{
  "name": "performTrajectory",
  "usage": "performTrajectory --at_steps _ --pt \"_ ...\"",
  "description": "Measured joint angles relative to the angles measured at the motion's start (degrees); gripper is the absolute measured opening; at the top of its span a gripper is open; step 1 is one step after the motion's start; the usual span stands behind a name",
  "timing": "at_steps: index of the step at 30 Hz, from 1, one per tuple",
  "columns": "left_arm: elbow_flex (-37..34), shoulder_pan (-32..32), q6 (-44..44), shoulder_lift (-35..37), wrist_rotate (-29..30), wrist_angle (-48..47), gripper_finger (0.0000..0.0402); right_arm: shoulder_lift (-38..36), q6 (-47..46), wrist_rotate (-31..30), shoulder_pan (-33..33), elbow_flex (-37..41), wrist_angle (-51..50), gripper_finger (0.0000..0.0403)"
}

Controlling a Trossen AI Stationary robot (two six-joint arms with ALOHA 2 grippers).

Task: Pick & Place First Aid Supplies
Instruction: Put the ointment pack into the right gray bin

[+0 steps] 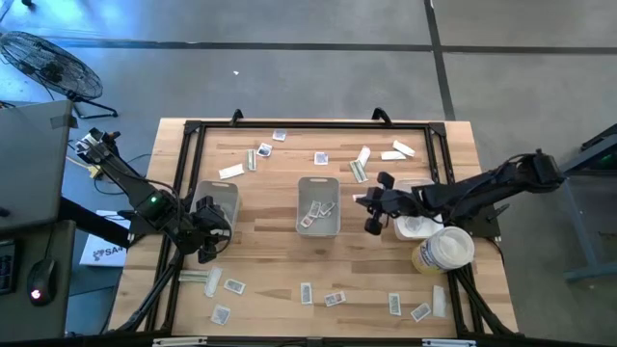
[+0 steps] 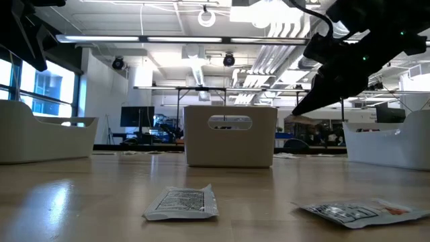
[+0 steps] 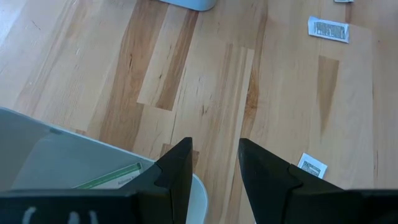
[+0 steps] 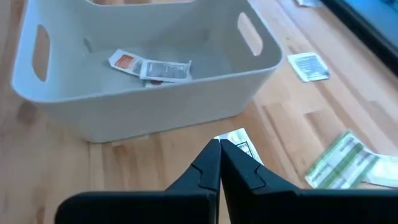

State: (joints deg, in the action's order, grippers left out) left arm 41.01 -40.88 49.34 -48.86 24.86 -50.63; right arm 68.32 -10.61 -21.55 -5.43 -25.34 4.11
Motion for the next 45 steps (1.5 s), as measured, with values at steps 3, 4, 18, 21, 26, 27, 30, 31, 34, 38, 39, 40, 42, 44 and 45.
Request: performTrajectory --at_steps 3,4,18,21,26,27,30,31,34,38,39,40,42,44,45 --pt "0.0 0.0 0.02 0.0 -0.02 0.0 0.0128 -0.1 0.11 -1.7 -0.64 0.0 0.04 0.0" --pt "0.0 -0.01 0.01 -0.01 0.0 0.0 0.0128 -0.1 0.12 -2.09 -0.73 0.0 0.02 0.0" --pt "0.0 0.0 0.02 -0.01 0.0 0.0 0.0128 -0.01 1.86 1.12 -0.57 0.0 3.48 0.0" --pt "0.0 -0.01 0.0 0.0 -0.01 0.0 0.0128 -0.01 7.25 2.79 -0.03 -1.6 7.67 0.0" --pt "0.0 -0.02 0.01 0.0 -0.01 0.01 0.0128 1.18 13.32 6.0 3.19 -8.74 7.69 0.0" --pt "-0.01 -0.02 0.02 0.0 -0.01 -0.01 0.0128 1.95 14.67 7.12 3.87 -10.29 7.66 0.0" --pt "-0.01 -0.01 0.01 -0.01 -0.01 0.02 0.0128 5.88 18.19 11.95 5.79 -15.33 7.62 0.0" --pt "0.0 -0.01 0.02 0.0 -0.02 -0.02 0.0128 7.5 18.81 13.75 6.39 -16.97 7.57 0.0" --pt "0.0 0.0 0.0 0.0 -0.02 0.0 0.0128 13.17 20.18 19.07 7.64 -21.84 7.4 0.0" --pt "0.0 -0.02 0.01 -0.01 -0.02 0.01 0.0128 20.91 22.14 24.38 8.37 -28.06 3.29 0.0" --pt "0.0 0.0 0.01 0.0 -0.01 0.0 0.0128 22.81 22.36 25.22 8.47 -29.68 1.19 0.0" --pt "0.0 0.0 0.02 0.0 0.0 0.0 0.0128 24.63 22.47 25.92 8.48 -31.35 -1.29 0.0" --pt "0.0 -0.02 0.02 0.0 0.0 0.0 0.0128 28.25 22.61 26.21 8.56 -34.53 -5.94 0.0" --pt "0.0 -0.01 0.02 0.0 -0.02 0.0 0.0128 31.55 22.67 26.26 8.61 -37.82 -10.93 0.0" --pt "0.0 -0.01 0.01 -0.01 -0.01 0.0 0.0128 33.08 22.69 26.24 8.63 -39.48 -13.71 0.0"
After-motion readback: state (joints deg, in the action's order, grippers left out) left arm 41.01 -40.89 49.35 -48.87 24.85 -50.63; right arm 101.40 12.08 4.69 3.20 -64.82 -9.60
